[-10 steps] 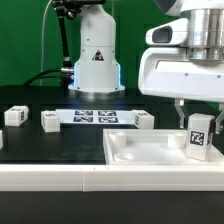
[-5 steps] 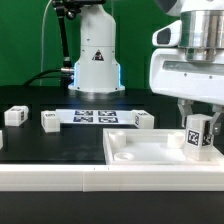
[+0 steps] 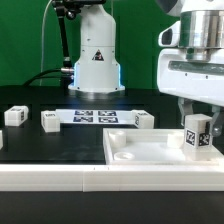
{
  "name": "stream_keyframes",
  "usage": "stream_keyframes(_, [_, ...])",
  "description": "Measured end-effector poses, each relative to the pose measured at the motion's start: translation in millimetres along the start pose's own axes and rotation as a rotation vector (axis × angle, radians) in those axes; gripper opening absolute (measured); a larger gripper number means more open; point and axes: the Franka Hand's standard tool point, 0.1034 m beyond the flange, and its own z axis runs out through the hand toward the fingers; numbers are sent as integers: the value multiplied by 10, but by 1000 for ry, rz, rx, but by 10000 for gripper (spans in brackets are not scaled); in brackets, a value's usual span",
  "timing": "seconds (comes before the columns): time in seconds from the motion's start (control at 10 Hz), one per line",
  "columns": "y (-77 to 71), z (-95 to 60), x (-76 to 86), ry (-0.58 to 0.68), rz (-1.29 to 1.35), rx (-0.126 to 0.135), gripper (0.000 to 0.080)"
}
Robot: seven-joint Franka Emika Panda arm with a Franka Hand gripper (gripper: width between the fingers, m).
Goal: Assemble one leg
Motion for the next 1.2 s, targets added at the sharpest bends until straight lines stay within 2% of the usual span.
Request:
stream_keyframes(0.1, [-2, 1, 4, 1, -41, 3, 512])
stream_keyframes(0.2, [-9, 5, -8, 4, -63, 11, 620])
stream_keyframes(0.3, [-12, 8, -17, 6, -127, 16, 640])
stream_keyframes(0.5, [-33, 5, -29, 12, -344, 28, 648])
stream_keyframes(0.7, [-33, 9, -11, 16, -614, 29, 649])
stream_keyframes(1.2, [-93, -23, -76, 33, -1011, 44, 649])
